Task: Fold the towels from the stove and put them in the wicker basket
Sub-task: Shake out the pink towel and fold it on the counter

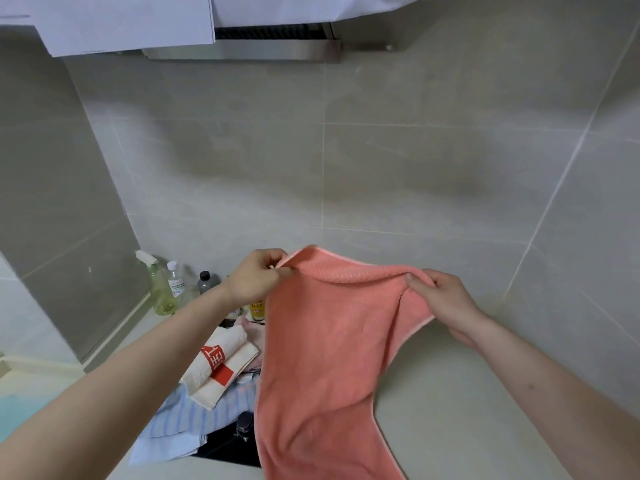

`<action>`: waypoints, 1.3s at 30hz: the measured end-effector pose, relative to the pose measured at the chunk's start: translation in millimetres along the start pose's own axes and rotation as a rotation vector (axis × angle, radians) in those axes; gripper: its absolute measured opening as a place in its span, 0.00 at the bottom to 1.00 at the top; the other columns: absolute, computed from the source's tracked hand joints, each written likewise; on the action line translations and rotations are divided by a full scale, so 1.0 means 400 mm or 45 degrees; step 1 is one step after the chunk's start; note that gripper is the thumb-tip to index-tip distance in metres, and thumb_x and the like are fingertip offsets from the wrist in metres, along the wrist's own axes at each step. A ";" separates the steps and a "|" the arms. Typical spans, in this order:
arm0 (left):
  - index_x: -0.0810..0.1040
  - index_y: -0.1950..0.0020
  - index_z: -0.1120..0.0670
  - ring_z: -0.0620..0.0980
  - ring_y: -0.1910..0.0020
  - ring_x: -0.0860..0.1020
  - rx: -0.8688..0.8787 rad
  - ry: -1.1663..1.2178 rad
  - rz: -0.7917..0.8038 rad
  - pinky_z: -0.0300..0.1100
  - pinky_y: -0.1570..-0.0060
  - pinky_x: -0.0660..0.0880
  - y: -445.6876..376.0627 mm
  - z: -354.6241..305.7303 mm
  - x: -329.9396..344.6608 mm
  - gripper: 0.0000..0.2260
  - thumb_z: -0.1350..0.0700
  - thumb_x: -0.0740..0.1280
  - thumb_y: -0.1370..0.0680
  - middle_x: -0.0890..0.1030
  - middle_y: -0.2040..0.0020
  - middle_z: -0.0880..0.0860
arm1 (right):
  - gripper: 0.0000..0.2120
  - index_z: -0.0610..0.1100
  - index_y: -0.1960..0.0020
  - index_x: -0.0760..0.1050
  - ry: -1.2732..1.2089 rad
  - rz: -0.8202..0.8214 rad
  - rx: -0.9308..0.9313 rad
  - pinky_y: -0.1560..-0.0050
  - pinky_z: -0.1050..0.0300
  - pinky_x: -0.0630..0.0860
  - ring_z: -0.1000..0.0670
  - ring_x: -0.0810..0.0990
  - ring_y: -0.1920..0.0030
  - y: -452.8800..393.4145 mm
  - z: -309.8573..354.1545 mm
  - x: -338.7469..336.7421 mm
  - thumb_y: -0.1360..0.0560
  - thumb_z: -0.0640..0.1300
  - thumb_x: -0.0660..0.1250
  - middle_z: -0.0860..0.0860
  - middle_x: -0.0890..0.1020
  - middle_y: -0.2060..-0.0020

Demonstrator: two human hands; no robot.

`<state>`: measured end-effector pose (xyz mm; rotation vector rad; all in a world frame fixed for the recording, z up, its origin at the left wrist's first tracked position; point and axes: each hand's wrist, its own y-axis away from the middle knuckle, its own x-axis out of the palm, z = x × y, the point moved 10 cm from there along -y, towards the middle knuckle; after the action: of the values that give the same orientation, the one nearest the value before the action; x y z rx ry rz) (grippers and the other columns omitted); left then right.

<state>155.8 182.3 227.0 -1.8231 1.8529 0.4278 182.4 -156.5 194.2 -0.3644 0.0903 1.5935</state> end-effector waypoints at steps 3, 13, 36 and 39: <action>0.76 0.60 0.63 0.45 0.69 0.71 -0.049 -0.078 0.085 0.42 0.65 0.66 -0.026 -0.007 0.053 0.23 0.43 0.68 0.20 0.72 0.68 0.50 | 0.19 0.32 0.58 0.76 0.063 -0.016 0.013 0.60 0.55 0.66 0.52 0.73 0.65 -0.012 -0.017 -0.021 0.21 0.48 0.70 0.49 0.75 0.67; 0.75 0.62 0.54 0.48 0.73 0.73 -0.228 -0.235 0.083 0.38 0.73 0.68 -0.132 -0.022 0.156 0.16 0.47 0.64 0.17 0.73 0.69 0.51 | 0.12 0.39 0.62 0.81 0.272 -0.040 0.328 0.68 0.58 0.72 0.49 0.75 0.69 -0.041 -0.134 -0.210 0.25 0.46 0.75 0.46 0.78 0.70; 0.82 0.52 0.61 0.51 0.59 0.77 0.265 0.173 -0.344 0.51 0.53 0.79 -0.193 -0.715 0.110 0.13 0.52 0.66 0.20 0.80 0.58 0.55 | 0.06 0.47 0.61 0.78 0.179 -0.801 -0.466 0.63 0.63 0.70 0.58 0.73 0.68 -0.051 0.457 -0.718 0.26 0.43 0.68 0.55 0.78 0.69; 0.78 0.58 0.56 0.47 0.65 0.74 0.226 0.045 -0.270 0.39 0.63 0.70 -0.114 -0.676 0.165 0.15 0.49 0.64 0.17 0.77 0.63 0.52 | 0.12 0.43 0.67 0.74 0.173 -0.706 -0.413 0.66 0.57 0.66 0.56 0.67 0.68 -0.019 0.377 -0.701 0.26 0.43 0.68 0.52 0.71 0.71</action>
<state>167.2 -23.9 419.0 -1.8889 1.6410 0.1509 167.1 -382.6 417.9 -0.6856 -0.1574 1.0297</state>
